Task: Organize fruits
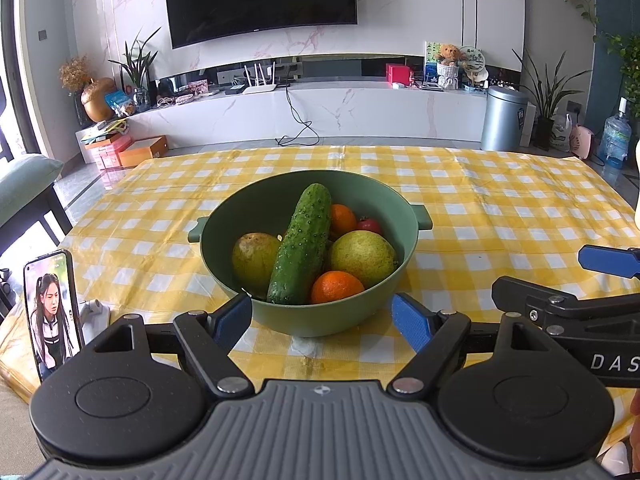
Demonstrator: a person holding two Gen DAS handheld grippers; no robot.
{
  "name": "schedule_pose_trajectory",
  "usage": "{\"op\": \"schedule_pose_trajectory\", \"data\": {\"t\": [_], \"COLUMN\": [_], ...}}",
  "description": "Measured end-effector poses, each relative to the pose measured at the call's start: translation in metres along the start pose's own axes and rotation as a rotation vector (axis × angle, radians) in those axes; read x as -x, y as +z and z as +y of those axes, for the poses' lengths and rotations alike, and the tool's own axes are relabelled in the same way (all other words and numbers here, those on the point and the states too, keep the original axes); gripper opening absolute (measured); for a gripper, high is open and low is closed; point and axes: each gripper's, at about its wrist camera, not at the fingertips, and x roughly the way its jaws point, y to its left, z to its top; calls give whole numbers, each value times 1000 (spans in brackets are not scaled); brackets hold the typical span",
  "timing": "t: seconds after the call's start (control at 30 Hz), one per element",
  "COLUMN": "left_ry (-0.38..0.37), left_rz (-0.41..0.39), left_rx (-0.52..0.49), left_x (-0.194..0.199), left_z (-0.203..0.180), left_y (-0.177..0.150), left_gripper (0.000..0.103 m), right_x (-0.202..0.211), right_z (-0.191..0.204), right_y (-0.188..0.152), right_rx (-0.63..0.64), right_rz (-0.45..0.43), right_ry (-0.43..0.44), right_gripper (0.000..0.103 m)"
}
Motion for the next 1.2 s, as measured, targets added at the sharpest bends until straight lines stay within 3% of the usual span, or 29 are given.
{"op": "schedule_pose_trajectory", "data": {"t": [1.2], "left_ry": [5], "left_rz": [-2], "left_rx": [-8], "left_x": [4], "left_z": [-2], "left_y": [2], "left_gripper": [94], "right_x": [1], "right_z": [-5], "right_y": [-1], "right_rx": [-19], "right_rz": [7], "right_ry": [1], "right_gripper": [99]}}
